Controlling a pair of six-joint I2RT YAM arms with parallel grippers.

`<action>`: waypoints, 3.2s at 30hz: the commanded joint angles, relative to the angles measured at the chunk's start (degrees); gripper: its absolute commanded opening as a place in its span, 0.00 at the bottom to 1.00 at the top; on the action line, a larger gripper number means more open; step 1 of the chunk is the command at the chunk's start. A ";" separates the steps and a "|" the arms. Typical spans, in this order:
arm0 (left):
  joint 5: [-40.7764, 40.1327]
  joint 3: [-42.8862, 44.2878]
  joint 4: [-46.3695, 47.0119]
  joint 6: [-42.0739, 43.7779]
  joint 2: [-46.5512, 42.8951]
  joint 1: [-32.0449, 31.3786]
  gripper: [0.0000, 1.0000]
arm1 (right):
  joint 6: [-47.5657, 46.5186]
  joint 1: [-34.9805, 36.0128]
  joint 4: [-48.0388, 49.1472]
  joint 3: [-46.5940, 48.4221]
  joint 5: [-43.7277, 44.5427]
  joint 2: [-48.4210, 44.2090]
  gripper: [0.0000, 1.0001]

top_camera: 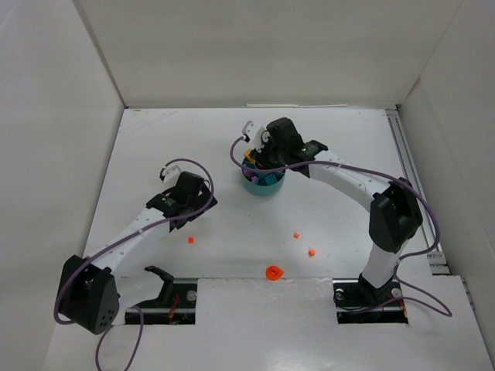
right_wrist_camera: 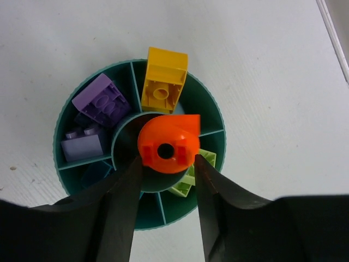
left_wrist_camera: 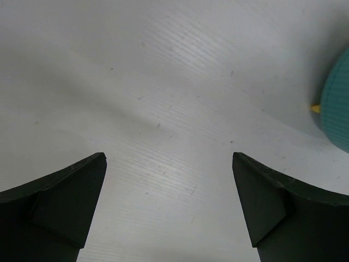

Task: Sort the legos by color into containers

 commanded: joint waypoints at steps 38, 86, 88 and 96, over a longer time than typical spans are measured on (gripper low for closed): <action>6.33 -10.00 -5.05 -11.86 0.46 1.54 0.55 | 6.37 1.33 3.54 -17.52 9.61 -21.42 0.63; 0.52 18.42 -6.70 -0.14 13.74 -1.54 0.13 | 12.26 -15.10 5.83 -35.97 10.32 -46.20 0.63; 0.52 15.42 -9.25 -2.97 12.16 -0.92 0.17 | 12.26 -15.63 5.30 -35.97 9.52 -44.63 0.63; 0.79 5.31 -13.83 -9.75 11.00 0.65 0.19 | 11.73 -16.25 7.85 -39.66 5.04 -42.34 0.63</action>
